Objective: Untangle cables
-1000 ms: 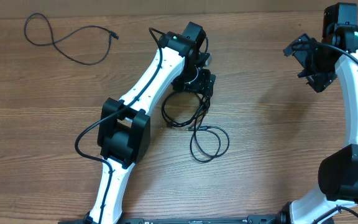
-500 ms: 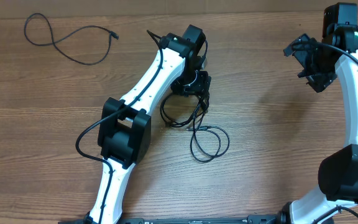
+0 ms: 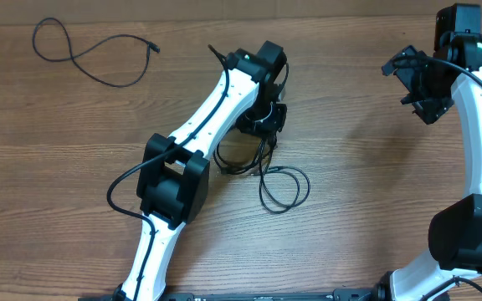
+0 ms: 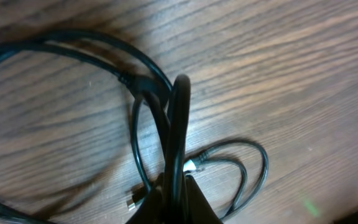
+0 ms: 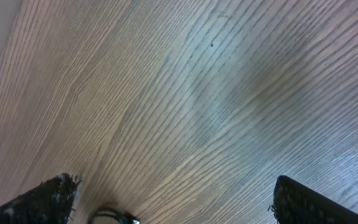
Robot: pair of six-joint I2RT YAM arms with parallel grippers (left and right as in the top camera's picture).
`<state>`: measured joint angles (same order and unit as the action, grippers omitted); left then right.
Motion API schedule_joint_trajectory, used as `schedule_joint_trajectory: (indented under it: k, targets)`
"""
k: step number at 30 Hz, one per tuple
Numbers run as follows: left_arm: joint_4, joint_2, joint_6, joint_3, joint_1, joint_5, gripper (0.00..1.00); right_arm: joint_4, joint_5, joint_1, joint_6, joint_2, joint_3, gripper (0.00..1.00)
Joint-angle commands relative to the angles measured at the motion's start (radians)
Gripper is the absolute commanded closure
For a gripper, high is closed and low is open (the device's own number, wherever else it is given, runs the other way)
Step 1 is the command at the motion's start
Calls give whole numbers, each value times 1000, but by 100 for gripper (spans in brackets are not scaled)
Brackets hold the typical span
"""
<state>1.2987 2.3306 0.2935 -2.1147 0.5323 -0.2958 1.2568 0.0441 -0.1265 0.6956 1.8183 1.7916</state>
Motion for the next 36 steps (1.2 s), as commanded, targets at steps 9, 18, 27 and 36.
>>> schedule_joint_trajectory:
  k: [9, 18, 27, 36]
  targets:
    - [138, -62, 28, -370, -12, 97, 71, -2, -10, -4, 4, -42, 10, 0]
    - [172, -62, 21, -321, -16, 189, 72, -2, -10, -4, 4, -42, 10, 0]
    - [90, -62, -16, -209, -8, -11, 52, -2, -10, -4, 4, -42, 10, 0]
    - [-130, -62, 89, -24, 42, 10, 51, -2, -10, -4, 4, -42, 10, 0]
